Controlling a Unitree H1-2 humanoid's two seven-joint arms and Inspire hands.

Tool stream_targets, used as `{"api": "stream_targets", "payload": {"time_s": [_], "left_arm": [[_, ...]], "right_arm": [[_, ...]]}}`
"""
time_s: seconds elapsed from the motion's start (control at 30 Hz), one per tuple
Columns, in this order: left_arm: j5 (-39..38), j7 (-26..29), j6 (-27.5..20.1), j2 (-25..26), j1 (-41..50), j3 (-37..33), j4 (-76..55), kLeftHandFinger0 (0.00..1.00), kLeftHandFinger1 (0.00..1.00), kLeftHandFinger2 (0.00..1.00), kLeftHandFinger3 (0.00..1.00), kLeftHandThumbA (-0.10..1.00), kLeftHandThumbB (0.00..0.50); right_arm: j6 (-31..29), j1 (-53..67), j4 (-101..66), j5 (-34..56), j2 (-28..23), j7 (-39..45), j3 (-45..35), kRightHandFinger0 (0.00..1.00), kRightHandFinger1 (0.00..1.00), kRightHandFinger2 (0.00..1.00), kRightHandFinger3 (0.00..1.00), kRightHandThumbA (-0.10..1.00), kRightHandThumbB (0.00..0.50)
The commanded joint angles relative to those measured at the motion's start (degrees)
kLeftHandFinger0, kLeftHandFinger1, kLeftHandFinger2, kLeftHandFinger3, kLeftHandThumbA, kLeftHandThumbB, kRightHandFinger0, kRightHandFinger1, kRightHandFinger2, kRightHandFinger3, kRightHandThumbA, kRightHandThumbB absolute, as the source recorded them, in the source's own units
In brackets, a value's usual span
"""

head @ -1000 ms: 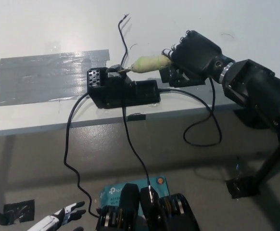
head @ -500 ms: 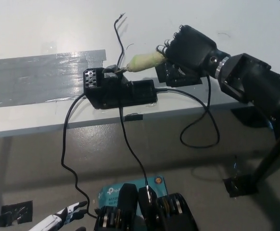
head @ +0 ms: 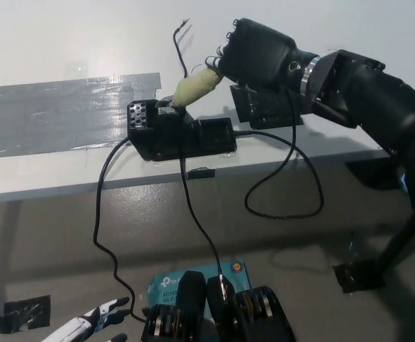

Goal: The robot uses its right hand to grab and lift the soldering gun kept on the middle of the table and puts it in its base

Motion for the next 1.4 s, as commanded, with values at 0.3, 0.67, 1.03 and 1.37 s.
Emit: {"api": "stream_targets", "payload": {"time_s": [0.3,0.67,1.03,1.37], "left_arm": [[0.2,-0.7,-0.7,0.8,-0.9,-0.2,-1.2,1.00,1.00,1.00,1.00,0.67,0.192],[-0.4,-1.1,-0.4,0.8,-0.5,-0.1,-1.0,1.00,1.00,1.00,1.00,0.65,0.187],[-0.6,-1.1,-0.2,0.9,-0.2,0.2,-1.0,1.00,1.00,1.00,1.00,0.63,0.164],[0.1,-0.8,0.2,1.4,0.2,0.4,-1.2,1.00,1.00,1.00,1.00,0.65,0.177]], "right_arm": [[2.0,2.9,-4.6,0.7,0.9,0.8,-1.7,0.00,0.01,0.41,0.00,-0.10,0.218],[16.4,4.4,-17.5,-0.8,2.8,31.4,-5.1,1.00,1.00,1.00,1.00,0.57,0.500],[19.8,3.9,-26.5,0.5,4.3,40.5,-8.6,1.00,1.00,1.00,1.00,0.72,0.500],[19.4,7.8,-51.9,3.7,0.9,54.9,-14.4,1.00,1.00,1.00,1.00,0.72,0.500]]}}
